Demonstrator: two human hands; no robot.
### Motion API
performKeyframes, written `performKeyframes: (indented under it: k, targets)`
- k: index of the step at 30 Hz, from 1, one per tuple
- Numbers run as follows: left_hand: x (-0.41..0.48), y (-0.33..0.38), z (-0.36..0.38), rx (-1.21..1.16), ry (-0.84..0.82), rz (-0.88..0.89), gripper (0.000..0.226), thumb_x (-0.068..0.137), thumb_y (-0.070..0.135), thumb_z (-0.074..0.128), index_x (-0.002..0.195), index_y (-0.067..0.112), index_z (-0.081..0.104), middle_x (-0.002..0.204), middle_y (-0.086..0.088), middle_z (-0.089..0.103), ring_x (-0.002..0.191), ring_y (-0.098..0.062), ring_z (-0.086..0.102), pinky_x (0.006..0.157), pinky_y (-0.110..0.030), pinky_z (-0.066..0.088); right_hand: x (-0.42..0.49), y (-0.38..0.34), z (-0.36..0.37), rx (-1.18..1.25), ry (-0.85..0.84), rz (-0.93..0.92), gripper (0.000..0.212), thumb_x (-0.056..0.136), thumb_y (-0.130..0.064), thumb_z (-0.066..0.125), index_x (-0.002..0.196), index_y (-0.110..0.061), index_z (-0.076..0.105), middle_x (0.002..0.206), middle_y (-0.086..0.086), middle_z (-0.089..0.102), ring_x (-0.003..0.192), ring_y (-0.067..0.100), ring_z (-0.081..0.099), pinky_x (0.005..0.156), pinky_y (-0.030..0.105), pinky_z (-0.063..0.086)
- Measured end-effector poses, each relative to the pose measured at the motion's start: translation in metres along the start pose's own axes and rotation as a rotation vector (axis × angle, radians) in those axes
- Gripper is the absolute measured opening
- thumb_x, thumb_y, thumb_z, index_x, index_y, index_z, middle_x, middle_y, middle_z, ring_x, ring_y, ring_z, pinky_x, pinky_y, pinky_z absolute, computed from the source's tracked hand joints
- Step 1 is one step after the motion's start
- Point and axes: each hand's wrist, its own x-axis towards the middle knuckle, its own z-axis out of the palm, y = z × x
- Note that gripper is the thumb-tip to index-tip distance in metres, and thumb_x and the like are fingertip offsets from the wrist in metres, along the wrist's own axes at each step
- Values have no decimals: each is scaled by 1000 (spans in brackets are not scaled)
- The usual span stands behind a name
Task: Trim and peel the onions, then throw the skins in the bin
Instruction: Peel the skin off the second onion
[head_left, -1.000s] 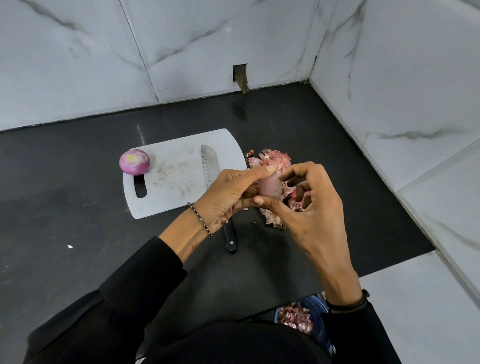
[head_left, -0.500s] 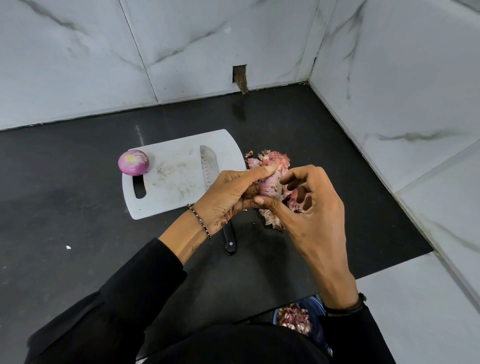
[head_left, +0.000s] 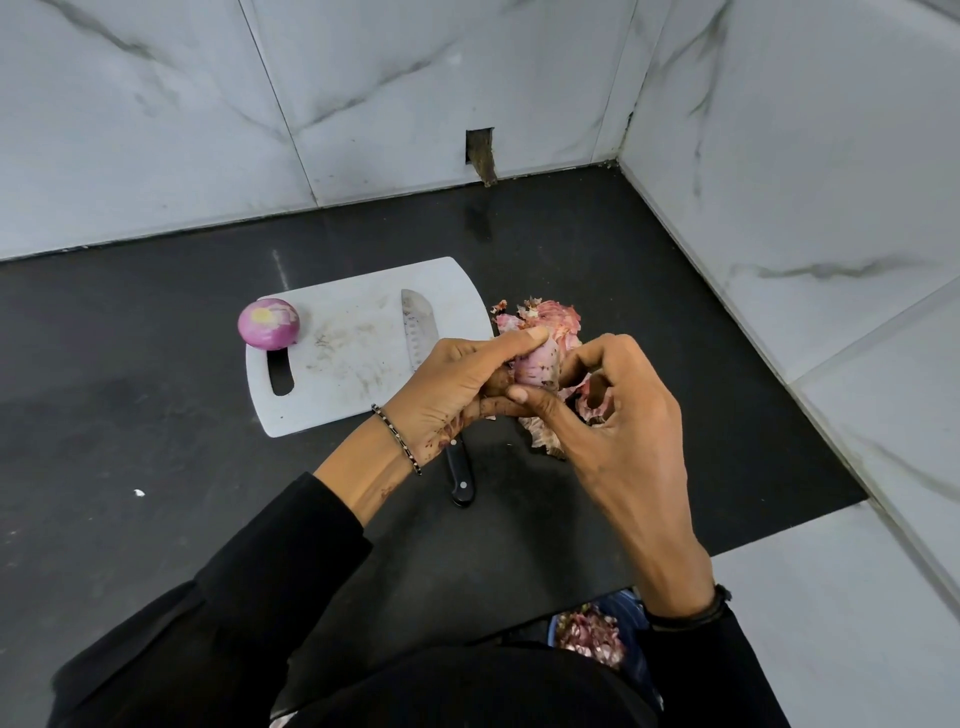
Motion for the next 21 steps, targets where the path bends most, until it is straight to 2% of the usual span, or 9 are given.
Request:
performKeyframes:
  k: [5,7,9,10,14,18,21]
  targets:
    - [0,-1,0,15,7,4,25,90,28,65,78,9,75,61,-4,70,51,-8,64,65,-25,60,2,-2,-2,14,-21,-23,33,82,-46,81,101,-32,58,99,-15,56,87,8,56,68,18,45]
    - [-1,0,1,18,16,10,23,90,27,66,80,8,75,62,-4,71,50,-7,64,62,-24,59,1,0,-1,-10,-46,-21,31,84,-46,80,104,-31,62,103,-16,54,92,6,56,75,23,49]
    - [0,-1,0,43,33,28,23,89,27,67,78,9,76,67,-6,73,55,-10,67,59,-23,58,1,2,-1,-45,-66,-14,29,86,-48,76,106,-32,64,106,-18,53,98,8,56,80,41,54]
    - [0,-1,0,59,36,37,23,88,27,68,79,8,77,70,-8,74,59,-12,69,60,-23,58,0,2,0,-65,-71,-10,27,86,-50,74,104,-33,64,106,-19,52,99,9,56,79,46,54]
    - [4,-3,-2,67,41,36,26,87,29,70,78,5,76,65,-9,71,59,-15,69,63,-27,59,-2,0,4,-153,-57,-25,20,88,-50,69,95,-32,63,101,-18,54,91,9,54,68,42,54]
    - [7,-4,-1,8,29,8,29,85,31,71,86,3,77,77,-17,74,73,-23,73,69,-31,61,-2,3,2,-75,6,18,33,85,-51,74,91,-25,54,89,-11,55,77,10,53,63,36,51]
    - [8,-6,-1,-15,22,-3,30,86,30,70,94,1,75,87,-19,75,77,-22,74,71,-30,61,-1,5,0,-45,37,51,39,81,-52,76,91,-21,55,87,-8,56,73,11,52,59,30,48]
